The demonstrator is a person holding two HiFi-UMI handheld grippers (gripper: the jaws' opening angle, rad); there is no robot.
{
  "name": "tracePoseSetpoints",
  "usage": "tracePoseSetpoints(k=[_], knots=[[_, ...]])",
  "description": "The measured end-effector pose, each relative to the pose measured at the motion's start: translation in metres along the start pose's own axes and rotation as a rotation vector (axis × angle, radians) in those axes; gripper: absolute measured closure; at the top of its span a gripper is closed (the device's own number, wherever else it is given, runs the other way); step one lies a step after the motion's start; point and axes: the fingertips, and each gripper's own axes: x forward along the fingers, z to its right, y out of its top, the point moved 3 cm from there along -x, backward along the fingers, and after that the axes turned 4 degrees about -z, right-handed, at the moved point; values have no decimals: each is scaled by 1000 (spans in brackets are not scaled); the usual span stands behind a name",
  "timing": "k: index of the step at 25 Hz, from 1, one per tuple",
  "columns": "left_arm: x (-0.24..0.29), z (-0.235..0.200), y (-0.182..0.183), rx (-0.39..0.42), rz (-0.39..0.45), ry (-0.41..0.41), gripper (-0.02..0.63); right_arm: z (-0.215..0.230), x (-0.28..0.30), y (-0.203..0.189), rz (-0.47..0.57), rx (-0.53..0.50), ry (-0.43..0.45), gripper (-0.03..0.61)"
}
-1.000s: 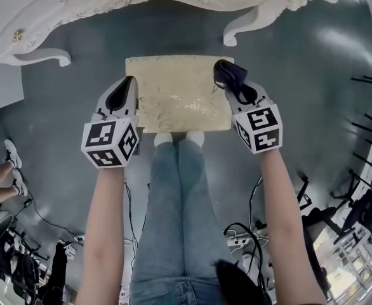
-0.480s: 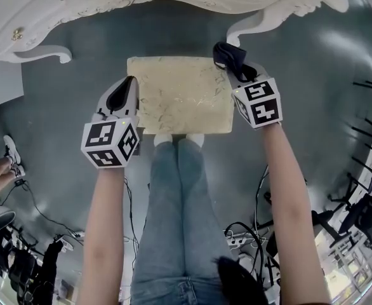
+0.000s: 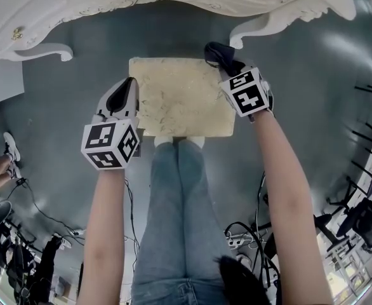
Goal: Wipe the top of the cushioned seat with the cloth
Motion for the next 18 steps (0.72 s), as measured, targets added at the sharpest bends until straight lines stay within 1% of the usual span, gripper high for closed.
tracePoseSetpoints(k=[5,10,13,15,18], knots=[[0,-3,-2,-14,2,4,600,-4,13,-1,-38,19,18,532],[-1,-6,-3,-15,3,6,600,-7,19,0,-36,69,37,532],[-1,-7,-3,-23,7,6,600,-9,22,-1,-40,81,62,532],[-1,-6,-4,-25,10,4,600,-13,22,0,-37,74,91,532],[-2,-3,-4,-25,12,-3,600,-20,21,1,-37,25,132,532]])
